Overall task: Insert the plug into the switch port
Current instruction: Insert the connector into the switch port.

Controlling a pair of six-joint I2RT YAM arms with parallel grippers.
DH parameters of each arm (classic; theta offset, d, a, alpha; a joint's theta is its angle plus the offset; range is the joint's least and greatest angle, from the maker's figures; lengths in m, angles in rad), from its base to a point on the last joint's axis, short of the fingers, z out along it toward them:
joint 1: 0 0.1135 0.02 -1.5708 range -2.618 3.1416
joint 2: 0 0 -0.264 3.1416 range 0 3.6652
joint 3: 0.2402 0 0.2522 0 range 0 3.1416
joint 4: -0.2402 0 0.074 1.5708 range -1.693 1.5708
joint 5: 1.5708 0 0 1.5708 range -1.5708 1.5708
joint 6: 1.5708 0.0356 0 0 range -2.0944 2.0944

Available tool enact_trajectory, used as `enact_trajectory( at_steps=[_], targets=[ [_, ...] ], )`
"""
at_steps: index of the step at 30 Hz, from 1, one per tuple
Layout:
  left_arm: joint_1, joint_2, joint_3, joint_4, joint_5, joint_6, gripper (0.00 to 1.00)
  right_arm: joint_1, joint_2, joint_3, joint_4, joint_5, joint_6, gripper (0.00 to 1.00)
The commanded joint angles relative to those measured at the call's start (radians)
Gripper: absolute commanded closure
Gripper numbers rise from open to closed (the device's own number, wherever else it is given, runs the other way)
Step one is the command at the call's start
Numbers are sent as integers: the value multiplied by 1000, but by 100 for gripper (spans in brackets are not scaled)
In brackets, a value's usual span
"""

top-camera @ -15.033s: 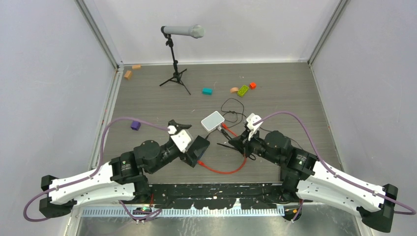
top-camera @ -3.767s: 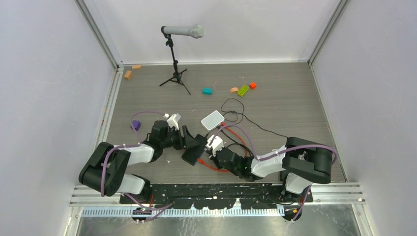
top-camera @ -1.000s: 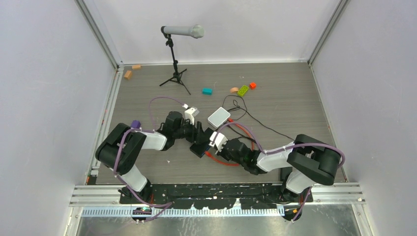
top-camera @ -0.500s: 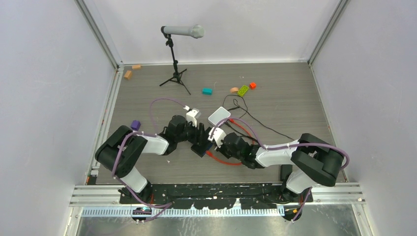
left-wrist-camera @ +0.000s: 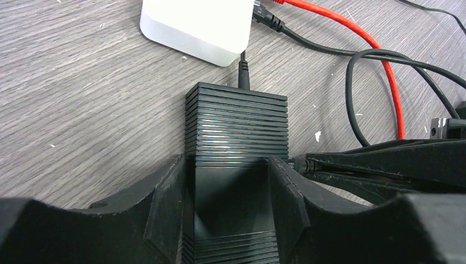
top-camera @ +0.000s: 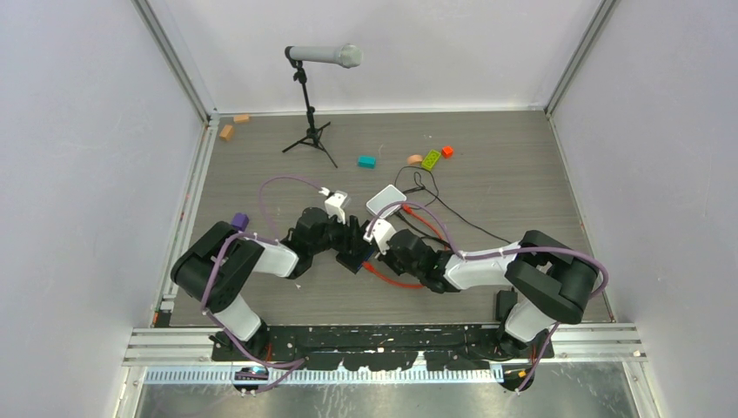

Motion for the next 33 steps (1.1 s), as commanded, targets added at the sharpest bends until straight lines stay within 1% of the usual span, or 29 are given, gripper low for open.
enact_trajectory(
  at_steps=[1,4,6,9,11,15,20,24,27,32,33],
  targets=[
    [-167,15,-14,-85,470,-112,51,-4,14,42,501,-53,16,100],
    [-167,-38,18,-227,437,-53,51,-5,34,-54,598,-81,22,100],
    [-167,-71,44,-326,407,-2,50,-5,25,-102,611,-114,36,100],
    [-166,-94,66,-408,340,38,49,-4,-12,-135,525,-183,65,100],
    [-161,-92,72,-432,297,48,49,-4,-32,-139,447,-244,77,99],
    [-123,-75,84,-466,225,38,49,-1,-74,-137,290,-281,87,97],
    [-93,-92,98,-537,124,41,50,-1,-155,-183,217,-240,94,85],
    [-92,-106,120,-604,80,61,50,1,-207,-189,153,-232,113,70],
    [-91,-110,126,-621,62,67,50,0,-218,-182,115,-240,117,63],
    [-90,-114,128,-634,53,72,50,0,-227,-158,49,-235,125,61],
    [-90,-116,129,-636,51,74,50,-1,-234,-149,25,-229,147,61]
  ],
)
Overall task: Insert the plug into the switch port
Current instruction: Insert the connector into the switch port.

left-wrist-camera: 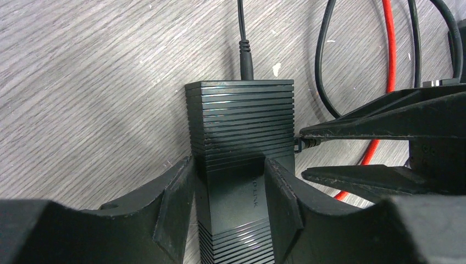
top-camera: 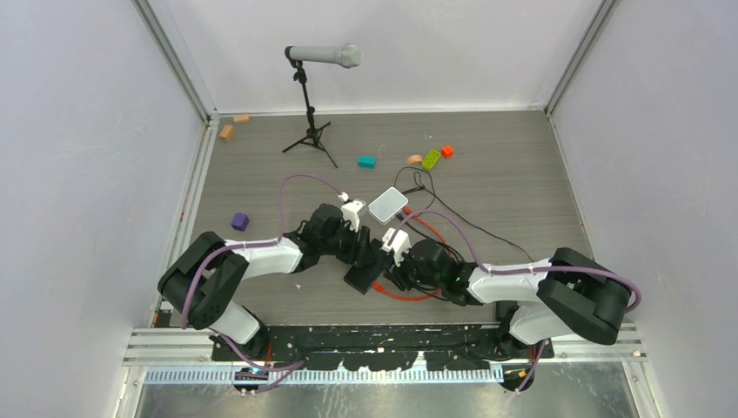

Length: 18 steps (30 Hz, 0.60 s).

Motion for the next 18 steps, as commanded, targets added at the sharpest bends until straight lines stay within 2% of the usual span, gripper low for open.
enact_trajectory(
  at_steps=[1,5,18],
  targets=[
    [-9,-9,-8,-140,-2,29,50,5,-46,55,-91,-1,49,61],
    [-9,-14,-11,-143,-7,32,50,5,-86,82,-216,8,50,60],
    [-8,3,-4,-134,29,30,50,2,19,120,-232,50,57,63]
  ],
)
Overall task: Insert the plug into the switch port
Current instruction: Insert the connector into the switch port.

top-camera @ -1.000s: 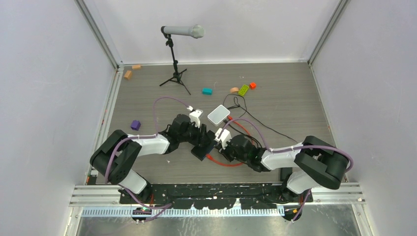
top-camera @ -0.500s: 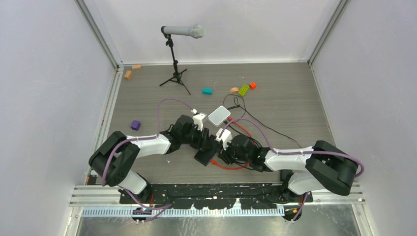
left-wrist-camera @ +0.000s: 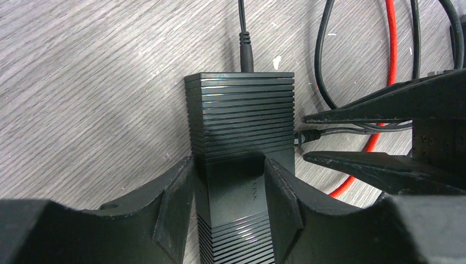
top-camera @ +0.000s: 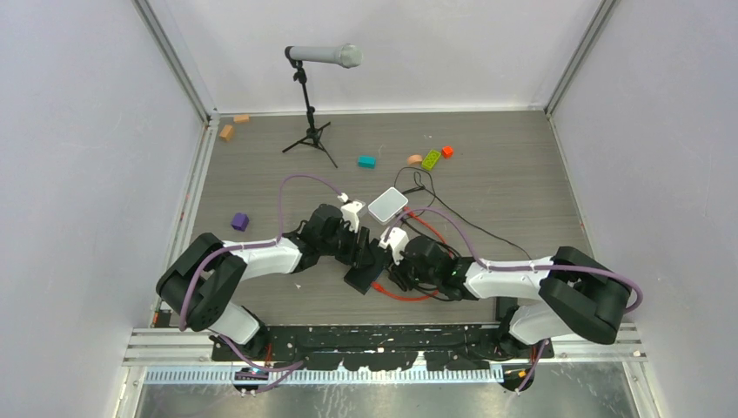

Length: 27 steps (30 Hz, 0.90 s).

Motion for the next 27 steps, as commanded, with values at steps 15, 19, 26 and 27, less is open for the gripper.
enact_trajectory(
  at_steps=[15,19,26,27],
  targets=[
    [-8,42,-9,-48,128,46,49,-2,28,40,62,-52,-36,100],
    [-14,82,-5,-14,226,43,52,-2,42,78,105,-55,-113,100],
    [-68,87,-36,43,270,25,53,-16,108,215,174,-116,-119,100],
    [-76,89,-38,48,274,22,53,-16,123,240,174,-120,-122,100]
  ],
)
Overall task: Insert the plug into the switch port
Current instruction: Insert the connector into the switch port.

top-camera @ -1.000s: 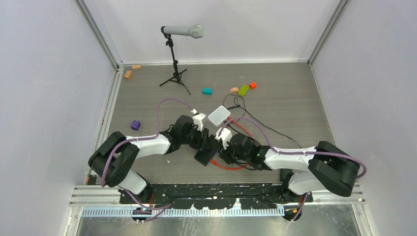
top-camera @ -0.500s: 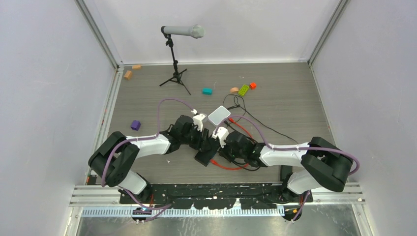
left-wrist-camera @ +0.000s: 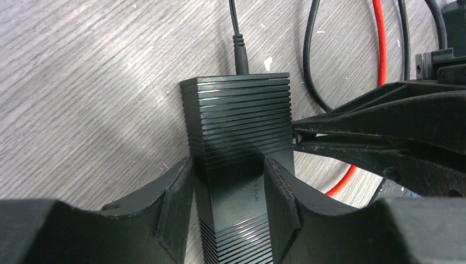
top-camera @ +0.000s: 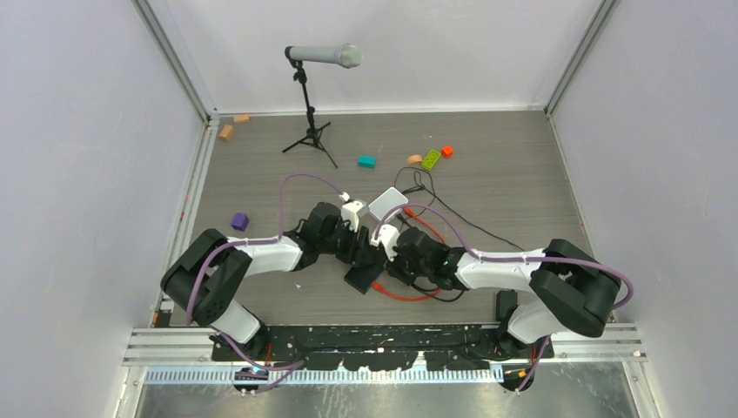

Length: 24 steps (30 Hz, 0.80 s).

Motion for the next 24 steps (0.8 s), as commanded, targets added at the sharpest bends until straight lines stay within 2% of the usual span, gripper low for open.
enact_trajectory(
  at_steps=[1,10,17,24],
  targets=[
    [-104,51,-39,-1,181,-9,53,1,70,174,258,-79,-24,100],
    [-121,24,-74,22,189,-23,54,4,146,276,400,-13,1,100],
    [-119,7,-99,35,179,-26,54,8,119,139,509,111,-4,99],
    [-89,-25,-100,50,61,-62,48,9,89,-12,491,54,-6,100]
  ],
)
